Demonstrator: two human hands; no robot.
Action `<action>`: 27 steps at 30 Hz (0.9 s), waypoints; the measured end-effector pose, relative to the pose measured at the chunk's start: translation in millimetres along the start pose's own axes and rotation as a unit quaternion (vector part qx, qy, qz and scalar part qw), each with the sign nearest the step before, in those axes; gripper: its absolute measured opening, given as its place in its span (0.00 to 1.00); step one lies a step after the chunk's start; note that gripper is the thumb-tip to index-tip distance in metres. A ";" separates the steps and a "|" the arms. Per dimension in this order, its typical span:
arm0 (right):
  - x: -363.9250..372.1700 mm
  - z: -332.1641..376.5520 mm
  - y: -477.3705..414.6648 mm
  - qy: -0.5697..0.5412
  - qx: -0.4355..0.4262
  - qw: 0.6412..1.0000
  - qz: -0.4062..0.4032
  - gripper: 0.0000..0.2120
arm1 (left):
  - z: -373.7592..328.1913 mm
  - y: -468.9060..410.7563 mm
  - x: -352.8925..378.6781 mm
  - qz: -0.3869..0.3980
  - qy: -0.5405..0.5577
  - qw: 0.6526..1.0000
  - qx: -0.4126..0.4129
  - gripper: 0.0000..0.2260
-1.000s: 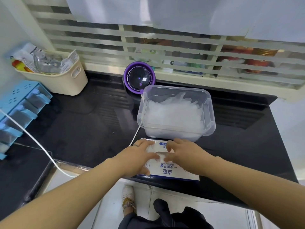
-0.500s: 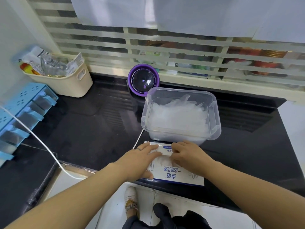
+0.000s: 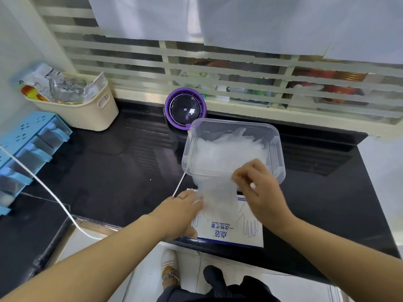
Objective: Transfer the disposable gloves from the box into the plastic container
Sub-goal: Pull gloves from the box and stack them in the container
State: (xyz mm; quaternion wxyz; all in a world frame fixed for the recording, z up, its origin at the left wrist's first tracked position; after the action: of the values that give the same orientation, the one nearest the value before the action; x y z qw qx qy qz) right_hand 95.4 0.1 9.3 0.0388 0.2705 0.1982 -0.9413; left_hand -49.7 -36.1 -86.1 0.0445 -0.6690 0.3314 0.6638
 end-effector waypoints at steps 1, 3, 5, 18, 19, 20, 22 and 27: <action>-11.4 8.7 -9.8 -0.002 -0.007 1.000 -0.030 0.04 | -1.0 0.3 -0.8 0.003 0.007 1.000 0.003 0.32; -27.9 29.5 -30.5 0.001 -0.046 0.997 -0.059 0.03 | -0.3 0.9 -2.8 0.019 0.047 0.999 -0.001 0.34; -38.1 45.5 -49.8 0.009 -0.074 0.996 -0.054 0.03 | 7.5 1.1 -14.4 0.028 0.150 0.988 -0.025 0.34; -46.2 85.6 -108.4 0.252 -0.226 0.936 0.090 0.06 | 56.4 -12.9 -141.0 -0.046 0.717 0.688 -0.097 0.23; -43.8 85.6 -111.0 0.265 -0.242 0.929 0.090 0.06 | 54.7 -20.1 -142.5 -0.057 0.702 0.702 -0.108 0.23; -40.0 83.8 -114.8 0.278 -0.256 0.921 0.093 0.05 | 52.9 -28.5 -145.0 -0.068 0.692 0.710 -0.111 0.24; -28.9 74.4 -117.9 0.303 -0.270 0.907 0.113 0.03 | 49.3 -43.2 -144.7 -0.092 0.697 0.703 -0.111 0.24; -5.5 22.4 -122.1 0.347 -0.203 0.902 0.155 0.16 | 66.3 -69.4 -128.1 -0.162 0.682 0.696 -0.155 0.16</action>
State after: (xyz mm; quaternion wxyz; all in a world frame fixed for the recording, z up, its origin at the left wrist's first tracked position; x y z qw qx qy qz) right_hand 67.1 103.2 72.5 0.1674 0.5939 0.3415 -0.7090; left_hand -58.8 100.2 -2.6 -0.1906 -0.9791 0.0498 0.0497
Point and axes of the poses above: each hand's wrist, its own y-axis away from the middle knuckle, its own x-axis out of the palm, z = x × y, the point moved 9 cm from there along -y, towards the middle knuckle, and after that the axes turned 6 degrees about -z, right-handed, at the moved point
